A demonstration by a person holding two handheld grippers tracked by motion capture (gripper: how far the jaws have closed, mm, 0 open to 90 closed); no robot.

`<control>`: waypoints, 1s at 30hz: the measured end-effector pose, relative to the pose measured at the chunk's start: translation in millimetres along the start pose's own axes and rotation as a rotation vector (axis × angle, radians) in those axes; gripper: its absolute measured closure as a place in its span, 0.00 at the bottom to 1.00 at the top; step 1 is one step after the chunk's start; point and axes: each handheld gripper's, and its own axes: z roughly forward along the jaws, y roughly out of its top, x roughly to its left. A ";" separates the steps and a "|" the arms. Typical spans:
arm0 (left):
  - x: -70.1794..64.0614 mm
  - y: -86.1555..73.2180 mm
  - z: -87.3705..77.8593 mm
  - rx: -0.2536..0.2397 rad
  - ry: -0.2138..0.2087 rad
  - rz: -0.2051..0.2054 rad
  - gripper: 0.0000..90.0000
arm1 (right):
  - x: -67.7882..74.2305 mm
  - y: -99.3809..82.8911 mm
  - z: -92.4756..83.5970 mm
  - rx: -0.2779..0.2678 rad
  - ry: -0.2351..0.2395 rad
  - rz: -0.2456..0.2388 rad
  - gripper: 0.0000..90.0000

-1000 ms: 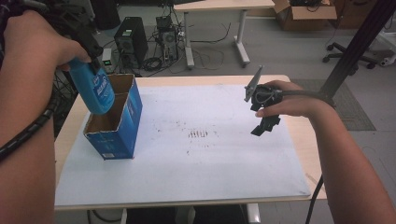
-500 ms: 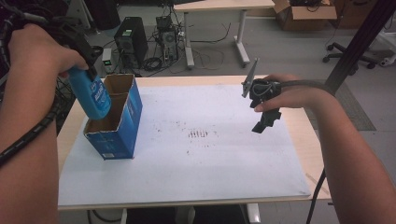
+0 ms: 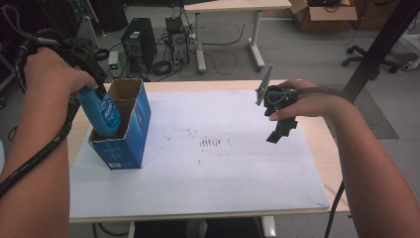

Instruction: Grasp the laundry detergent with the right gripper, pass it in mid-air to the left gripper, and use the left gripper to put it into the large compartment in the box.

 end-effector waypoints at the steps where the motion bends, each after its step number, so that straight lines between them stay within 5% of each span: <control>1: -0.2 0.3 4.0 0.004 -0.003 0.000 0.43 | -0.5 0.1 0.5 -0.004 0.000 -0.005 0.04; 30: -11.3 8.7 88.9 0.040 0.015 0.019 0.43 | 2.2 5.1 6.4 -0.030 -0.021 -0.020 0.04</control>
